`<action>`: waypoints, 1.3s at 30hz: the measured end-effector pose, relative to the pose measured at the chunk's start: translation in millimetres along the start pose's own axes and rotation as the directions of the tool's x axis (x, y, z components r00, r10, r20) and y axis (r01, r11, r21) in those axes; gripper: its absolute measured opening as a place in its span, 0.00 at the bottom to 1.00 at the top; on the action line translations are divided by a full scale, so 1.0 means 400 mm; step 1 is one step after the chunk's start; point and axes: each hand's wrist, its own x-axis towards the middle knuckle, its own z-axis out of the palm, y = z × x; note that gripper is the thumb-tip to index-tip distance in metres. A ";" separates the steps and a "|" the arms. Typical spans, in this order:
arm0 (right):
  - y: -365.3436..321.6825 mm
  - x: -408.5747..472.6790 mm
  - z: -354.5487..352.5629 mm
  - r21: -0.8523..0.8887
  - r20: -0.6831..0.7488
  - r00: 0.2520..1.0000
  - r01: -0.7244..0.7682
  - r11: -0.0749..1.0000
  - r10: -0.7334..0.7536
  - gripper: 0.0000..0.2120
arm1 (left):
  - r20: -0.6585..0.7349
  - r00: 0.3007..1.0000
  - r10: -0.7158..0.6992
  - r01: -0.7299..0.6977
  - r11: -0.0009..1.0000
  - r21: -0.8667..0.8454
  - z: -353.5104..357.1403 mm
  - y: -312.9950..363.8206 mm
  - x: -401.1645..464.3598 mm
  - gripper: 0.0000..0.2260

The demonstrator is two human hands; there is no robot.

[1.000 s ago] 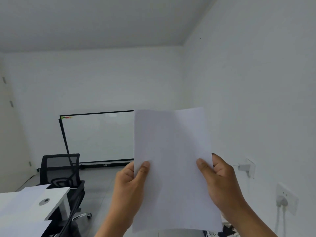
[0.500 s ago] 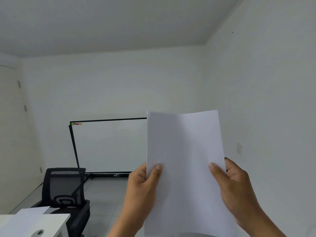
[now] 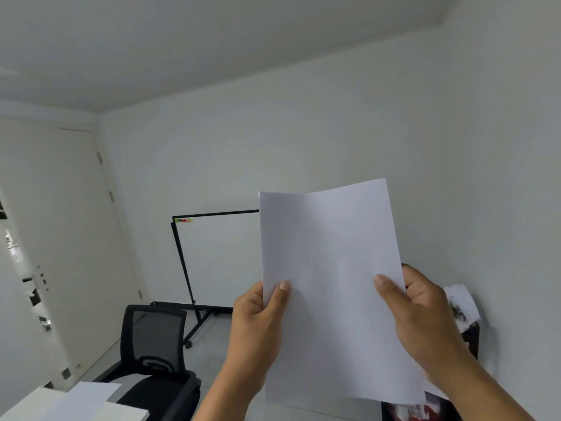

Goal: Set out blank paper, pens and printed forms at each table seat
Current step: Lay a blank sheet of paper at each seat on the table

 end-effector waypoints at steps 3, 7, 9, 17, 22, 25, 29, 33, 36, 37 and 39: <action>0.062 0.145 0.028 0.008 0.069 0.998 0.006 1.000 -0.007 0.07 | -0.053 0.999 0.008 -0.007 1.000 0.010 0.025 -0.021 0.119 0.11; 0.149 0.329 0.103 -0.003 0.160 0.987 -0.005 1.000 0.006 0.12 | -0.118 0.993 0.024 -0.018 0.998 0.055 0.029 -0.059 0.283 0.10; 0.190 0.400 0.144 0.010 0.176 0.984 -0.011 1.000 0.010 0.13 | -0.139 0.990 0.038 -0.029 0.997 0.067 0.020 -0.073 0.351 0.10; 0.391 0.721 0.443 0.044 0.229 0.973 0.007 0.999 -0.017 0.14 | -0.232 0.972 0.045 -0.029 0.997 0.071 -0.108 -0.220 0.759 0.11; 0.498 0.928 0.632 -0.008 0.277 0.960 -0.022 1.000 0.023 0.13 | -0.239 0.971 0.017 -0.003 0.998 0.058 -0.199 -0.273 1.025 0.10; 0.547 1.037 0.731 -0.014 0.305 0.952 -0.030 0.999 0.033 0.09 | -0.235 0.972 0.013 0.001 0.998 0.057 -0.243 -0.289 1.163 0.10; 0.629 1.182 0.866 0.021 0.371 0.926 -0.084 0.996 0.070 0.07 | -0.257 0.967 0.000 0.018 0.998 0.065 -0.297 -0.331 1.341 0.10; 0.747 1.343 0.999 0.031 0.400 0.913 -0.102 0.994 0.081 0.08 | -0.305 0.952 0.009 0.019 0.996 0.089 -0.338 -0.395 1.530 0.10; 0.829 1.448 1.083 0.037 0.444 0.891 -0.120 0.992 0.091 0.10 | -0.361 0.933 0.006 0.027 0.996 0.085 -0.364 -0.433 1.643 0.10; 0.865 1.496 1.125 0.087 0.460 0.885 -0.123 0.989 0.070 0.12 | -0.378 0.926 0.017 0.018 0.996 0.089 -0.373 -0.453 1.697 0.10; 0.921 1.602 1.212 0.103 0.516 0.855 -0.128 0.986 0.057 0.12 | -0.437 0.899 0.023 0.022 0.995 0.097 -0.394 -0.479 1.808 0.10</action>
